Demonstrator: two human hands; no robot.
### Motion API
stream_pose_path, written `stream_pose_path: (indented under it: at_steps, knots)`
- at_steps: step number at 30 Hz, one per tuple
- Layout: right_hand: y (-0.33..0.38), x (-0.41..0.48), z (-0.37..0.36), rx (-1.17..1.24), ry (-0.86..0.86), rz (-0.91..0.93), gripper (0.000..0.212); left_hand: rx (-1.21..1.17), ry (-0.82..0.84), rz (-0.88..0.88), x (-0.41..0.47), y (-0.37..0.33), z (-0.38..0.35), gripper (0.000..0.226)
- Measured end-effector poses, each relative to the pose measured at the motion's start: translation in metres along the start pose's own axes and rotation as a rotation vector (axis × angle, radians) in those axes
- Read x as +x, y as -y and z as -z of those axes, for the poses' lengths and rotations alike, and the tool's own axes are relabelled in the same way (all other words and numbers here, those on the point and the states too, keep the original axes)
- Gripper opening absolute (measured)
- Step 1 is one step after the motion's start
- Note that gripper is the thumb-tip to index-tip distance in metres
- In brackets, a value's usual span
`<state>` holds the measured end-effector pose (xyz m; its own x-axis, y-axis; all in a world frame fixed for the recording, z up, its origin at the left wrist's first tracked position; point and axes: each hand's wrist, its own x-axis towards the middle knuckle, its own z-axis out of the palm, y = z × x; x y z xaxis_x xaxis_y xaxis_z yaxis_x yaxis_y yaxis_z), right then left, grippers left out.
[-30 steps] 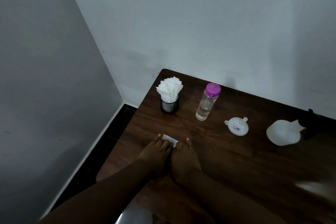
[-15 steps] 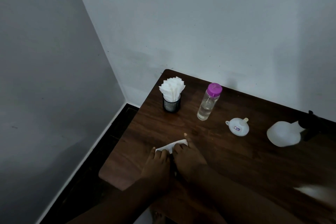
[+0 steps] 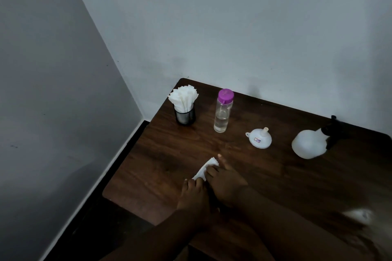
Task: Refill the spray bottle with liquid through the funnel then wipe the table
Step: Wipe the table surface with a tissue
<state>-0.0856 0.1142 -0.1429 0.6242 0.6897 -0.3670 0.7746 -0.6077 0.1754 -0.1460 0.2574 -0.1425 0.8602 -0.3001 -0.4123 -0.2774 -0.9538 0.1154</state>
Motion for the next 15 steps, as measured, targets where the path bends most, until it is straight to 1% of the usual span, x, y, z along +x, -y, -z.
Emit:
stream_pose_path:
  at_steps: [5, 9, 12, 15]
  knots:
    - [-0.019, -0.038, -0.011, -0.013, 0.019, 0.032, 0.052, -0.051, 0.042, -0.025, -0.003, -0.043, 0.004, 0.078]
    - [-0.032, -0.068, -0.027, -0.062, 0.027, 0.029, 0.055, -0.037, 0.07, -0.055, 0.0, -0.081, 0.003, 0.084]
    - [-0.04, -0.089, -0.039, -0.036, 0.003, -0.002, 0.054, -0.02, 0.077, -0.083, 0.003, -0.11, 0.002, 0.086]
    - [-0.05, -0.112, -0.051, -0.033, 0.019, -0.008, 0.055, 0.015, 0.055, -0.124, 0.005, -0.136, -0.003, 0.087]
